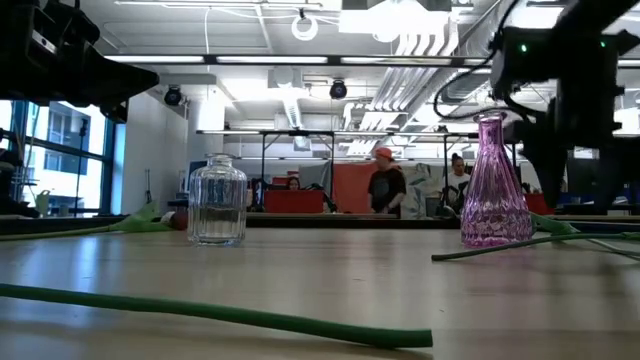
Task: Sort flowers into vase by color
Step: Put the right white flower into the purple vase
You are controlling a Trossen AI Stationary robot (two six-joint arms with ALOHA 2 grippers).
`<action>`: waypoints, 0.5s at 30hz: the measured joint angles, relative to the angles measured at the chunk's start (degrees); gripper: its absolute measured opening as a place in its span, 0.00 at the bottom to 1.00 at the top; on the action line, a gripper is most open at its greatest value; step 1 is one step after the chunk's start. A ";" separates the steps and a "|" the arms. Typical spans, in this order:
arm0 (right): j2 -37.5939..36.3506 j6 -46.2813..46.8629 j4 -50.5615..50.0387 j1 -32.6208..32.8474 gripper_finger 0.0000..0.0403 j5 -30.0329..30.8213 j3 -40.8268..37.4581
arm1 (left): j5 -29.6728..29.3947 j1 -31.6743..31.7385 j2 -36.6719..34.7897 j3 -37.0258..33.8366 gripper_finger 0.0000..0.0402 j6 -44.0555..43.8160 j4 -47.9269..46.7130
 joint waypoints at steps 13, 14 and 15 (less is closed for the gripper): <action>-0.05 6.38 6.86 0.01 0.60 8.71 -7.76 | 0.00 -0.01 -0.01 -0.01 0.00 0.00 0.00; -0.09 6.73 7.00 0.06 0.59 9.15 -7.97 | 0.00 -0.02 -0.01 -0.01 0.00 0.00 0.00; -0.10 6.98 7.24 0.04 0.56 9.39 -8.28 | 0.00 -0.01 -0.01 -0.01 0.00 0.00 0.00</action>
